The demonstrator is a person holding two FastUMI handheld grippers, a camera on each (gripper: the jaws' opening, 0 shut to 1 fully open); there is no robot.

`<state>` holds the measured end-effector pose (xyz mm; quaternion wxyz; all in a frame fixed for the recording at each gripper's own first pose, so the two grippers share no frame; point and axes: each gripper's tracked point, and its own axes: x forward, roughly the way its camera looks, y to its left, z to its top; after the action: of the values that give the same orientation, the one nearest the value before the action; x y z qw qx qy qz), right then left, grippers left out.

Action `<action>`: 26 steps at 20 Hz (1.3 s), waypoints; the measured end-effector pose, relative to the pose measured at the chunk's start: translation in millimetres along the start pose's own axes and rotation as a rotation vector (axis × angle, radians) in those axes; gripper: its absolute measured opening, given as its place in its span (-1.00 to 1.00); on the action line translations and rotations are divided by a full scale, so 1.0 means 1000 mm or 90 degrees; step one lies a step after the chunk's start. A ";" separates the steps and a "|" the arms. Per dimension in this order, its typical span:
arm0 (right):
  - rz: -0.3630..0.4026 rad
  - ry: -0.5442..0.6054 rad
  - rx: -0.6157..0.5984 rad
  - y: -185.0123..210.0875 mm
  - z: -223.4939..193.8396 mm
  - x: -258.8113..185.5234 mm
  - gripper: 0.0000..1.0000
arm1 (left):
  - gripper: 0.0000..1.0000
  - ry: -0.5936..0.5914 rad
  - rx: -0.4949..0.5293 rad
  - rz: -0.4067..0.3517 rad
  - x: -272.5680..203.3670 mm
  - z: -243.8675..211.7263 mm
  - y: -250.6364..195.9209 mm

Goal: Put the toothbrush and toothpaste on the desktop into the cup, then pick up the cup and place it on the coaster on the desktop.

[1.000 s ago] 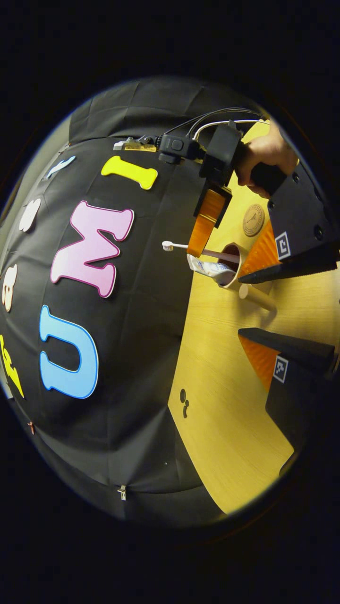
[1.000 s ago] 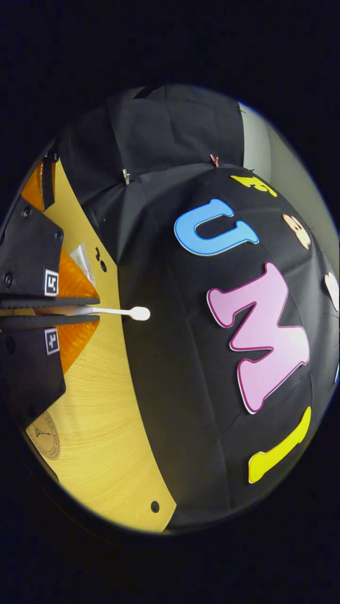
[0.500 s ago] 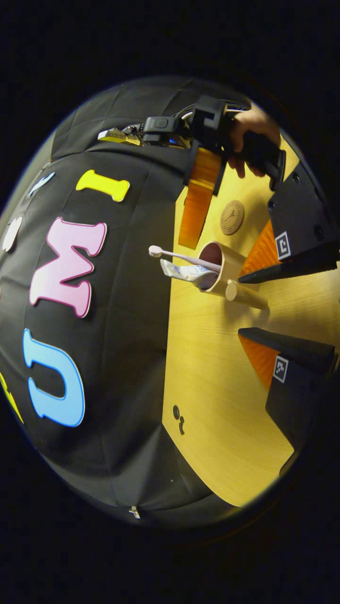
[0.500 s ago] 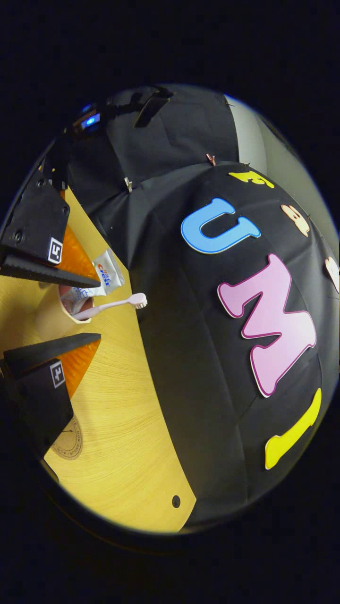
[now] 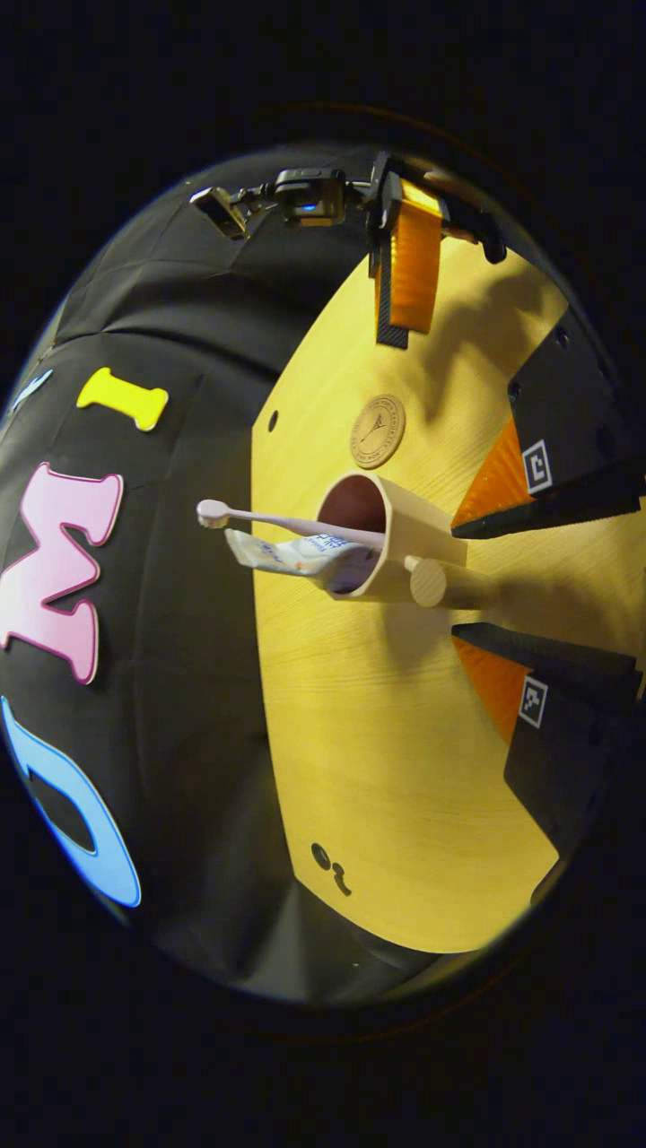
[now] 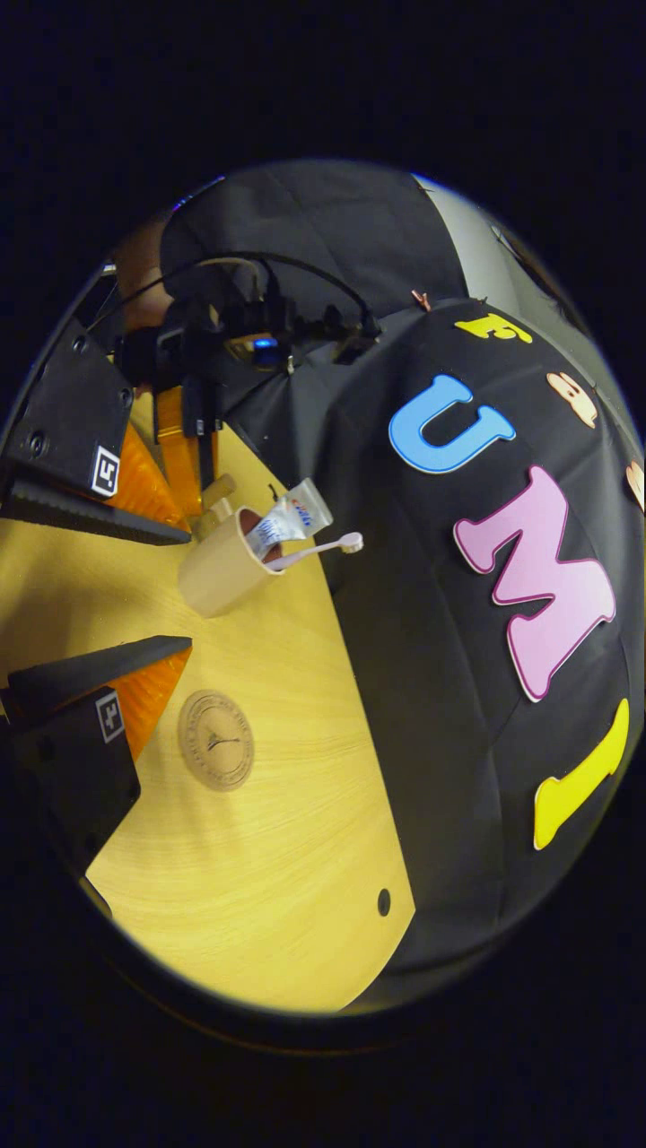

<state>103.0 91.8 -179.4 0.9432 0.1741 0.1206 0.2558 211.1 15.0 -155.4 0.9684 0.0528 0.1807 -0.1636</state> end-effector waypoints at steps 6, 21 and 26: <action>-0.032 0.030 0.035 -0.027 -0.019 -0.035 0.26 | 0.18 0.089 0.048 -0.017 0.017 -0.006 0.000; -0.043 0.027 0.069 -0.049 -0.026 -0.048 0.26 | -0.26 0.227 0.091 -0.036 0.035 -0.015 0.001; -0.053 0.022 0.079 -0.058 -0.026 -0.051 0.26 | -0.49 0.213 0.074 -0.038 0.040 -0.011 0.001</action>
<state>77.5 24.8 -218.3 0.9382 0.2226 0.1593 0.2116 243.2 5.7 -180.0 0.9149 0.1295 0.3309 -0.1915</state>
